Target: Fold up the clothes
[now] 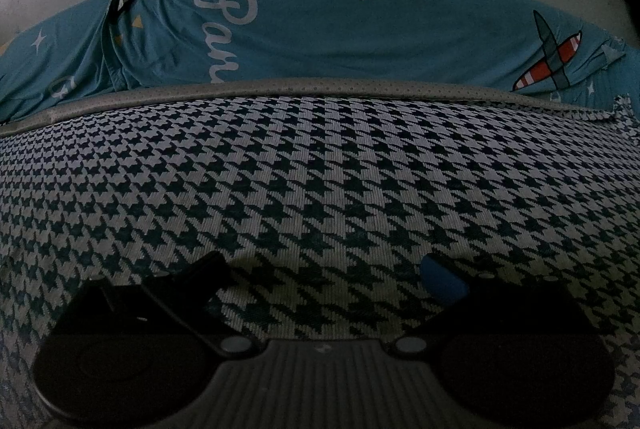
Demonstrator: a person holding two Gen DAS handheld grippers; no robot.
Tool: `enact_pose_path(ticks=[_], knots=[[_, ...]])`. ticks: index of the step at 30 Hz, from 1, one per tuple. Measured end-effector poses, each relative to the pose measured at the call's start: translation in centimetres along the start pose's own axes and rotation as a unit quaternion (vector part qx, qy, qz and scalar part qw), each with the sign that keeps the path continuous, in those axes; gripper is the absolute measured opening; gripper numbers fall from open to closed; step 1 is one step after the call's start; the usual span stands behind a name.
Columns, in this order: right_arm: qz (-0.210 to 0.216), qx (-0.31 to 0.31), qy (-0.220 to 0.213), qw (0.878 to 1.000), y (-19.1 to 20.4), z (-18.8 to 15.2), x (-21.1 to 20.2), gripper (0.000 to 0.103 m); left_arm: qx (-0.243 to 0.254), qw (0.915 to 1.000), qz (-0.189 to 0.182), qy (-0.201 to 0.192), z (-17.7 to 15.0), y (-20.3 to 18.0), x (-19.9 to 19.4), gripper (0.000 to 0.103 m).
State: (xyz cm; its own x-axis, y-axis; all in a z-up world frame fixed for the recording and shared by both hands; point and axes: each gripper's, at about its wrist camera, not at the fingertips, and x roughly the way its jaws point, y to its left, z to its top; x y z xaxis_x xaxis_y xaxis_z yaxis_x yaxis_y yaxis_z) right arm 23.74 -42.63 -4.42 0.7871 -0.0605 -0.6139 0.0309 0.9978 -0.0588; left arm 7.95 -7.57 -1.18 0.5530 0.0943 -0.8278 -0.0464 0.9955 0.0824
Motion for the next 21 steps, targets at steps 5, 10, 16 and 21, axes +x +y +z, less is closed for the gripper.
enact_pose_path(ticks=[5, 10, 16, 21], knots=[[0.001, -0.001, 0.0, 1.0, 0.0, 0.0, 0.0, 0.103, -0.007, 0.9999, 0.01, 0.008, 0.2, -0.1, -0.1, 0.103], [0.001, -0.001, 0.0, 1.0, 0.0, 0.0, 0.0, 0.103, -0.005, 0.9997, 0.015, 0.017, 2.6, -0.9, 1.6, 0.103], [0.001, -0.001, 0.0, 1.0, 0.0, 0.0, 0.0, 0.103, -0.002, 0.9992, 0.027, 0.028, 3.8, -1.8, 2.7, 0.103], [0.001, -0.001, 0.0, 1.0, 0.0, 0.0, 0.0, 0.103, -0.018, 0.9987, 0.03, 0.039, 3.5, -1.8, 2.5, 0.103]])
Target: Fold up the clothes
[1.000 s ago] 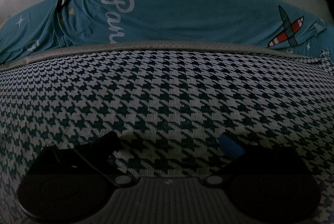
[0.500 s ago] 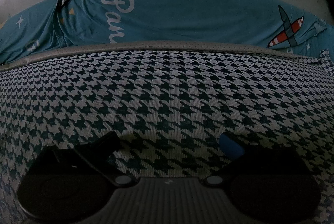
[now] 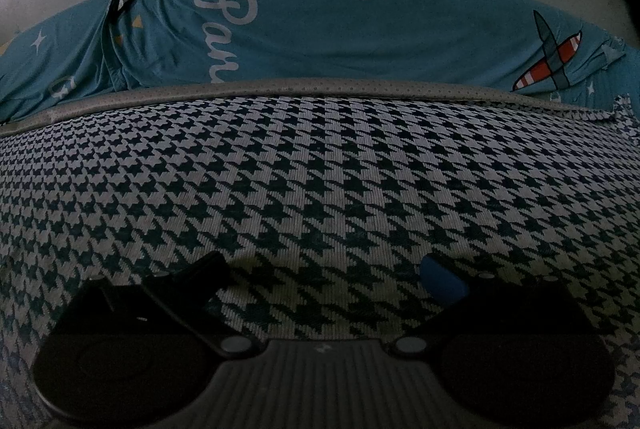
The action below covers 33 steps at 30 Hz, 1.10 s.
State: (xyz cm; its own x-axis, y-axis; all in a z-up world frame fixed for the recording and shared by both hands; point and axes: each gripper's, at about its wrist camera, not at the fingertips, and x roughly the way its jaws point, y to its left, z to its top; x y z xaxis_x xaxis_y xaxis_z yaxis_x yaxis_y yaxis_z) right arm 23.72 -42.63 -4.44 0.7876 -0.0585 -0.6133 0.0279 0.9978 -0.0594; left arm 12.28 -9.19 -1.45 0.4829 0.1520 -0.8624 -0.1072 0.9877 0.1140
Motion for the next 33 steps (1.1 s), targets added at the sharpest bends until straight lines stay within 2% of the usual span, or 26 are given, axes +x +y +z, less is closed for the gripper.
enact_pose_path(ticks=[3, 7, 14, 24, 33], knots=[[0.0, 0.0, 0.0, 1.0, 0.0, 0.0, 0.0, 0.103, -0.032, 0.9995, 0.004, 0.006, -0.1, 0.2, 0.0, 0.103], [0.0, 0.0, 0.0, 1.0, 0.0, 0.0, 0.0, 0.103, -0.04, 0.9991, 0.008, 0.012, 0.6, 0.7, 0.8, 0.103], [0.0, 0.0, 0.0, 1.0, 0.0, 0.0, 0.0, 0.103, -0.022, 0.9995, 0.016, 0.016, 0.3, 0.6, 0.4, 0.103], [0.0, 0.0, 0.0, 1.0, 0.0, 0.0, 0.0, 0.103, -0.036, 0.9987, 0.018, 0.032, 1.8, -0.1, 1.4, 0.103], [0.0, 0.0, 0.0, 1.0, 0.0, 0.0, 0.0, 0.103, -0.011, 0.9988, 0.035, 0.032, 1.5, 0.0, 1.2, 0.103]])
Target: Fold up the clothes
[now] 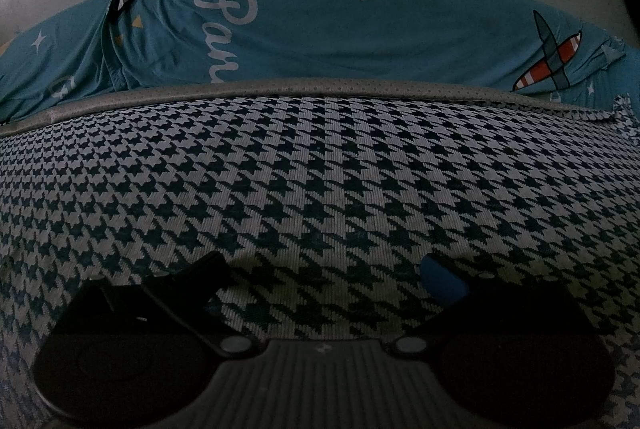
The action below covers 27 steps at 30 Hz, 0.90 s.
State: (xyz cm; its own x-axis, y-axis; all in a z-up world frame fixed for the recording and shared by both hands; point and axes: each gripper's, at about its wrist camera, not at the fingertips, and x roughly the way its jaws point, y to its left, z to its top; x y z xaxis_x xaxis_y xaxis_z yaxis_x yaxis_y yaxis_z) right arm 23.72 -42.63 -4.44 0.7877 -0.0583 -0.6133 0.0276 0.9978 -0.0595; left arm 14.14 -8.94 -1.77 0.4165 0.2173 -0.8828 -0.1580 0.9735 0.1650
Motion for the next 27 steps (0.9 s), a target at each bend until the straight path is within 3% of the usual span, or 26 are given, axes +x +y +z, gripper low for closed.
enact_pose_path(ticks=[20, 27], knots=[[0.001, -0.001, -0.001, 1.0, 0.0, 0.0, 0.0, 0.103, -0.016, 0.9995, -0.024, -0.016, -0.7, 0.8, -0.2, 0.103], [0.002, -0.003, -0.001, 1.0, 0.0, 0.0, 0.0, 0.103, 0.018, 0.999, -0.026, -0.033, -0.4, 0.8, -0.3, 0.103]])
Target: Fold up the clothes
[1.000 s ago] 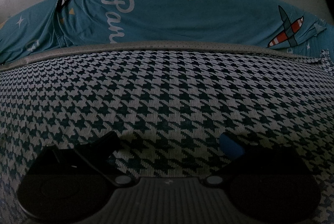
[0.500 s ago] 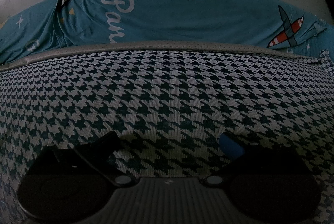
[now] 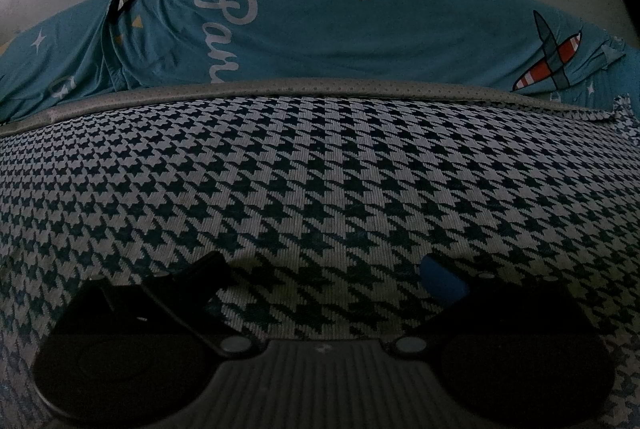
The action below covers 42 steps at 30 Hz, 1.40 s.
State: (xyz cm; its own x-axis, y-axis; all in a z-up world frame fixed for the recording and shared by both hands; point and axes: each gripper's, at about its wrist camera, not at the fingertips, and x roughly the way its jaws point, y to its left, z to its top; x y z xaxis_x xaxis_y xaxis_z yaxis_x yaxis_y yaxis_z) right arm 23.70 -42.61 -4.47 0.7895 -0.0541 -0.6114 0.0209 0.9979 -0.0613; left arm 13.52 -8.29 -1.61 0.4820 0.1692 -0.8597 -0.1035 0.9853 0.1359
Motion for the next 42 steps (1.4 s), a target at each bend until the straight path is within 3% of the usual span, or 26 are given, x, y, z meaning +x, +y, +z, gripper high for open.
enact_pose_path(ticks=[16, 28, 42], knots=[[0.001, -0.001, -0.001, 1.0, 0.0, 0.0, 0.0, 0.103, 0.041, 0.9978, -0.029, -0.042, -3.3, -1.5, -6.0, 0.103], [0.001, -0.001, -0.001, 1.0, 0.0, 0.0, 0.0, 0.103, 0.049, 0.997, -0.049, -0.035, -2.7, -0.4, -4.6, 0.103], [0.001, -0.002, -0.001, 1.0, 0.1, 0.0, 0.0, 0.103, 0.067, 0.9963, -0.051, -0.016, -1.3, -2.3, -2.0, 0.103]])
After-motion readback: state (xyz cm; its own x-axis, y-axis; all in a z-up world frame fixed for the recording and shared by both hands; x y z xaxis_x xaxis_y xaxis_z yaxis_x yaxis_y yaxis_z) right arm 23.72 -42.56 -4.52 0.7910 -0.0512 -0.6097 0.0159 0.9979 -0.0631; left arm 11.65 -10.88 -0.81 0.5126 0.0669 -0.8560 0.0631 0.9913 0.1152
